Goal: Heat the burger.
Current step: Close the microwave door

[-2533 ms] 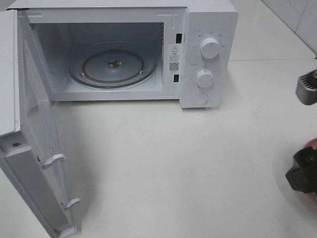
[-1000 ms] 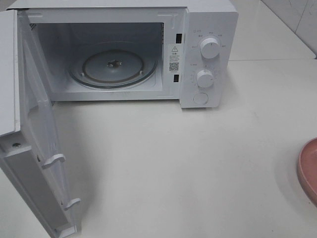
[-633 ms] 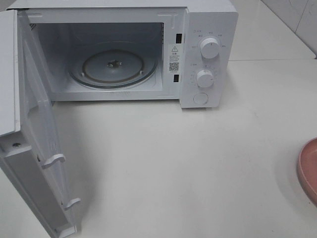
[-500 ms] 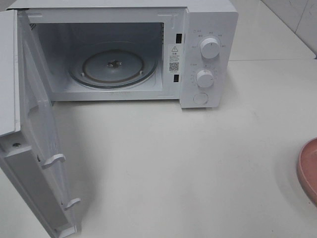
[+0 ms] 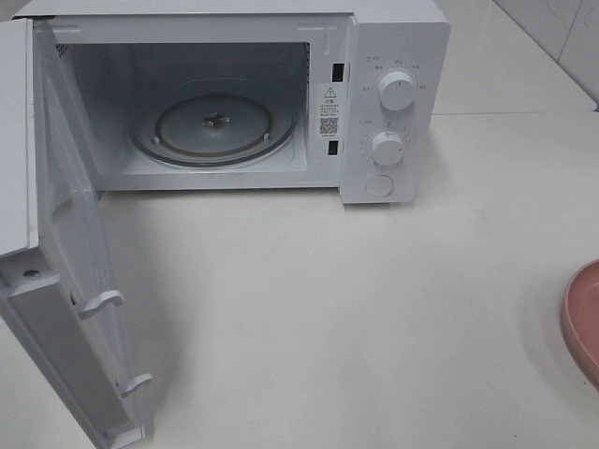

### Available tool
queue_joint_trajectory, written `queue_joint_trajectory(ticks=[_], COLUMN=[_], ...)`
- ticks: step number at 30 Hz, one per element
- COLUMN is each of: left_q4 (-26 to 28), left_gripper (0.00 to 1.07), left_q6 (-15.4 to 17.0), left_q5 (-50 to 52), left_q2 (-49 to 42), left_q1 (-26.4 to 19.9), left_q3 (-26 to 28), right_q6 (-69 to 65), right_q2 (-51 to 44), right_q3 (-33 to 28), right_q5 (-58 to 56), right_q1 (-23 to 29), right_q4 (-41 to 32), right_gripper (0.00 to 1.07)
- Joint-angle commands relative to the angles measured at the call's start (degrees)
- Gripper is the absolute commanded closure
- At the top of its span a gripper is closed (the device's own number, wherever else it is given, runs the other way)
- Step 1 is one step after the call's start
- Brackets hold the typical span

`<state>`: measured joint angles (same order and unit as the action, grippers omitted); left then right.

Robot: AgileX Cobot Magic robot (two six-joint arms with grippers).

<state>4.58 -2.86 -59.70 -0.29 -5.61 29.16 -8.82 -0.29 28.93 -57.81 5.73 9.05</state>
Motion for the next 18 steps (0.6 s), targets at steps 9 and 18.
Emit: queue_joint_trajectory(ticks=[9,18], left_q4=[0.1,-0.3], left_gripper=[0.09,0.09], left_q6=[0.2,0.3], left_q5=[0.2,0.2], left_q2=[-1.1,-1.1], left_q1=[-0.1,-0.1], left_q3=[-0.2,-0.2], right_q6=[0.9,0.9], right_q2=[-1.4,-1.4], right_q3=[-0.1,-0.1], right_q5=[0.2,0.2], right_q1=[-0.5,-0.5], right_q4=[-0.2,-0.2], right_gripper=[0.31,0.31])
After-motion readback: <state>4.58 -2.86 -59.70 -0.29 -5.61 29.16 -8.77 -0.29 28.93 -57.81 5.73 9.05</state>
